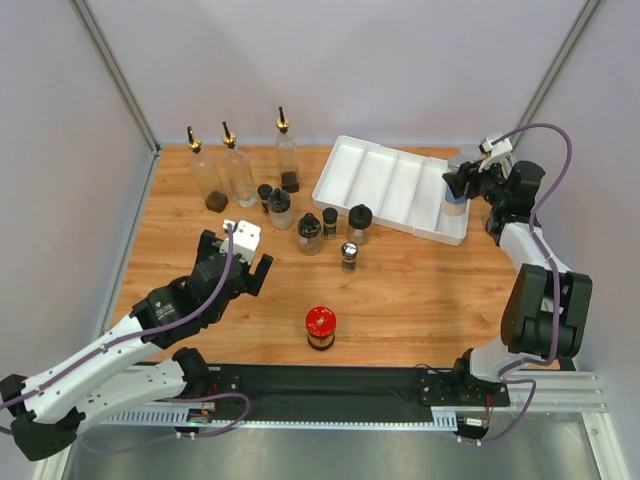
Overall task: Organize the condiment bottles
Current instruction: Place the bottle in the storage box.
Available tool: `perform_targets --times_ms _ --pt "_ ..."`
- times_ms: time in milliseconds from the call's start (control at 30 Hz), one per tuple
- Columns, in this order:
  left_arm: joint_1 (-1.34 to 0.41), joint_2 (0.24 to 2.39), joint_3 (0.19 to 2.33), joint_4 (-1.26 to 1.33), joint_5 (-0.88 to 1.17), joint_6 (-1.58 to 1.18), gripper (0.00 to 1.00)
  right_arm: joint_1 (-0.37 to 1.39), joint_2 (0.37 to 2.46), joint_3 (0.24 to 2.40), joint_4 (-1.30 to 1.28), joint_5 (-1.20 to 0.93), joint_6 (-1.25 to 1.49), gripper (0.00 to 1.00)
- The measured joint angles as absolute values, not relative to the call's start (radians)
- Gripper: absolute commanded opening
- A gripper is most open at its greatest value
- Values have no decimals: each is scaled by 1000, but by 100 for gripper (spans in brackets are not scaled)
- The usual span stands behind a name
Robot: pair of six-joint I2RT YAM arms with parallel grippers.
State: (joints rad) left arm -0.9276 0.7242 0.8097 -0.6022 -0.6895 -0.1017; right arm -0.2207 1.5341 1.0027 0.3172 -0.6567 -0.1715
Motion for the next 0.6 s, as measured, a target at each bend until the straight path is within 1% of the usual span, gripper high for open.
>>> perform_targets --times_ms 300,500,600 --pt "-926 745 804 -601 -690 -101 100 -222 1671 956 512 -552 -167 28" --pt "-915 760 803 -598 -689 -101 100 -228 1743 957 584 -505 -173 29" --pt "-908 767 803 -593 -688 -101 100 -228 1782 960 607 -487 -173 31"
